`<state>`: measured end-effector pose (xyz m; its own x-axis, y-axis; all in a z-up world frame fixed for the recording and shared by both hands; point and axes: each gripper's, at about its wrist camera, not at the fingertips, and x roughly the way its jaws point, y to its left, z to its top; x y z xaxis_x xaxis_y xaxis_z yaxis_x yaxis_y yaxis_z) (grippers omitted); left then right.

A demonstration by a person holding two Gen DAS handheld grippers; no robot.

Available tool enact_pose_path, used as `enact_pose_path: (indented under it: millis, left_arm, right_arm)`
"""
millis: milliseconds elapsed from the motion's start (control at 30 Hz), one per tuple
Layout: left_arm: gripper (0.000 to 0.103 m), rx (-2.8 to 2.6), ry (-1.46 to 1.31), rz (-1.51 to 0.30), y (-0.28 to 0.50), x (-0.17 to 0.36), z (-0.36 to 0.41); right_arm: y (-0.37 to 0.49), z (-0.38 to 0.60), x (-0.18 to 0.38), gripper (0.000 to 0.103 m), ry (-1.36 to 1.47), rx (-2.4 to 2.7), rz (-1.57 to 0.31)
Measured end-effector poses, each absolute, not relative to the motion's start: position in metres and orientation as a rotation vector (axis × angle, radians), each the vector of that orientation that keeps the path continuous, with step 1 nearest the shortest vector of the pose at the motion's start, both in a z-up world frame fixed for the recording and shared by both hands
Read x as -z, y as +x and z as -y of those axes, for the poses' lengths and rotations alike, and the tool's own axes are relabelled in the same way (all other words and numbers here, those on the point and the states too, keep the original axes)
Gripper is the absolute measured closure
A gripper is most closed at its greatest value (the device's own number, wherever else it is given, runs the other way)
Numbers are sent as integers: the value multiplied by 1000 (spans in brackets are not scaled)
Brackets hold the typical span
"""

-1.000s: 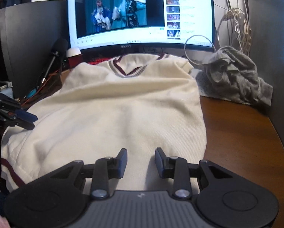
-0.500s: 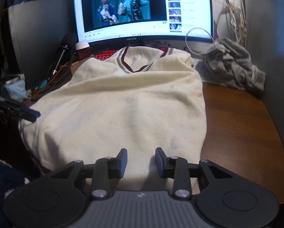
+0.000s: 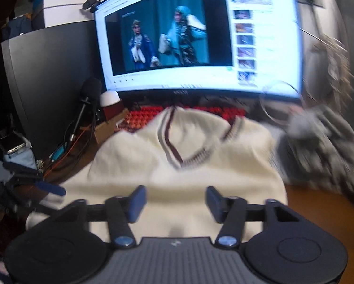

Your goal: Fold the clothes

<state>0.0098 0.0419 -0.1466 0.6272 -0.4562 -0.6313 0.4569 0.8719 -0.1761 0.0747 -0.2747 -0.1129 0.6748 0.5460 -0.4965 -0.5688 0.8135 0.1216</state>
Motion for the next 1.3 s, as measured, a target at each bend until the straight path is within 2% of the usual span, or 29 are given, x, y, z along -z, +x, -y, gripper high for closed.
enact_pose_path:
  millis: [67, 167, 267, 300, 367, 633, 733, 833, 1000, 1100, 1133, 1167, 1300]
  left_arm:
    - [32, 504, 19, -720, 15, 148, -38]
    - [22, 501, 63, -736, 21, 150, -35]
    - [19, 550, 61, -699, 20, 151, -40]
    - [12, 568, 47, -696, 19, 150, -42]
    - [7, 574, 12, -699, 19, 150, -45]
    - [7, 599, 65, -714, 16, 162, -31]
    - [7, 598, 71, -722, 15, 169, -28]
    - [7, 596, 90, -719, 13, 172, -25]
    - [6, 599, 127, -702, 10, 177, -19]
    - [6, 596, 151, -692, 7, 177, -17]
    - [6, 597, 155, -689, 7, 177, -17]
    - [6, 599, 156, -687, 7, 177, -18]
    - [6, 606, 141, -682, 8, 178, -20]
  right_arm:
    - [96, 258, 106, 23, -48, -643, -519]
    - [124, 238, 100, 16, -23, -663, -467]
    - [149, 215, 94, 9, 11, -628, -477]
    - [158, 207, 92, 9, 17, -617, -493]
    - [170, 193, 89, 8, 19, -630, -505]
    - [201, 113, 83, 10, -159, -702, -606]
    - [211, 82, 79, 27, -172, -752, -680]
    - [218, 42, 77, 28, -233, -797, -785]
    - [216, -20, 99, 33, -614, -716, -875]
    - [223, -20, 113, 60, -650, -669, -939]
    - [226, -14, 115, 81, -628, -662, -959]
    - [227, -7, 116, 93, -596, -655, -968]
    - [221, 34, 113, 98, -427, -640, -906]
